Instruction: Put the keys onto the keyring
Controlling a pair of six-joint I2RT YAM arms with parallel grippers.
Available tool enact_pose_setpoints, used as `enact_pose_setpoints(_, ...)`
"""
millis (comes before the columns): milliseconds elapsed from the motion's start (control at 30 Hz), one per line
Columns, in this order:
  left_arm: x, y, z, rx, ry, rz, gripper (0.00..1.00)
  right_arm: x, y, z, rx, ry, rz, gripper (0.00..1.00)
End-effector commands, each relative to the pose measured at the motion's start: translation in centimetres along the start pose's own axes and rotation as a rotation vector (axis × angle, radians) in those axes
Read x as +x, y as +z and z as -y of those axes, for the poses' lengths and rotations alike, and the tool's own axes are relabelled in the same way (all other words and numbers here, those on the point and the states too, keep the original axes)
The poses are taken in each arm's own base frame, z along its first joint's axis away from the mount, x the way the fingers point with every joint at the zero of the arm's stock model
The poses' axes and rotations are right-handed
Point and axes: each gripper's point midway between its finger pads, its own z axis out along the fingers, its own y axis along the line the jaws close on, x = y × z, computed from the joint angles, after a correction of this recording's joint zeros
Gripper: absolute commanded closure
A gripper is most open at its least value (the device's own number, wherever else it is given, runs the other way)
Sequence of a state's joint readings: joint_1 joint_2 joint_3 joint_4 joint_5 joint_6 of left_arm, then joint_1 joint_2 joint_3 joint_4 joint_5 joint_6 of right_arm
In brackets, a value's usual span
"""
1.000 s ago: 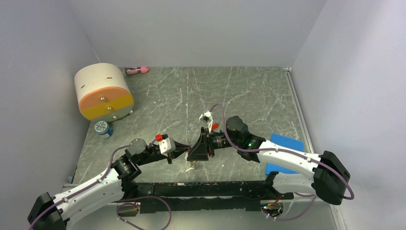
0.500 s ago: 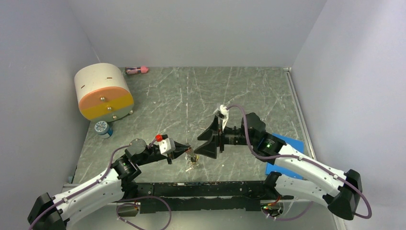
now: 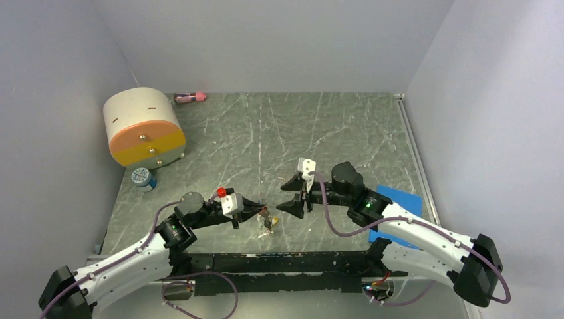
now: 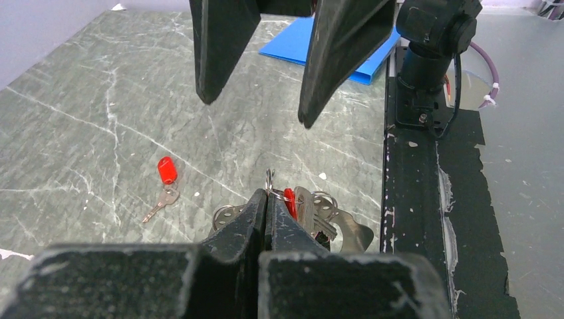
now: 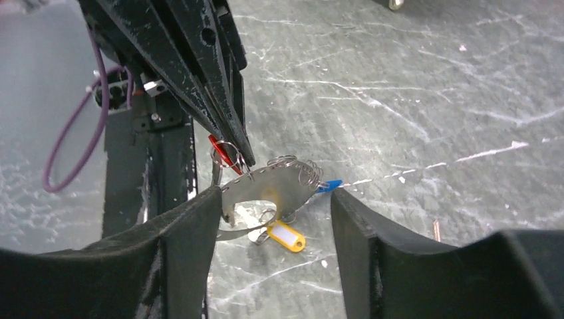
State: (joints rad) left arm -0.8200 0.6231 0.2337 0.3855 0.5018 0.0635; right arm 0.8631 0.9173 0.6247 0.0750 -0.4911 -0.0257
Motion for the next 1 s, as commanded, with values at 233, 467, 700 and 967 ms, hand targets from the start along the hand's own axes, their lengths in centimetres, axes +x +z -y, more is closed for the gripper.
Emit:
enact_pose_setpoints(233, -2.3, 0.5, 0.4, 0.042, 0.04, 0.08, 0.97, -0.7, 2.5, -2.5, -0.266, -0.204, 0.074, 0.61)
enact_pose_setpoints(467, -2.4, 0.4, 0.5, 0.039, 0.041, 0.08, 0.97, -0.3, 2.6, -2.5, -0.26, -0.243, 0.096, 0.6)
enact_pose_setpoints(700, -2.4, 0.3, 0.4, 0.038, 0.042, 0.078, 0.97, 0.5, 3.4, -2.4, -0.277, -0.233, 0.051, 0.71)
enact_pose_setpoints(967, -2.4, 0.3, 0.4, 0.037, 0.042, 0.076, 0.97, 1.1, 3.7, -2.2, -0.272, -0.238, 0.033, 0.83)
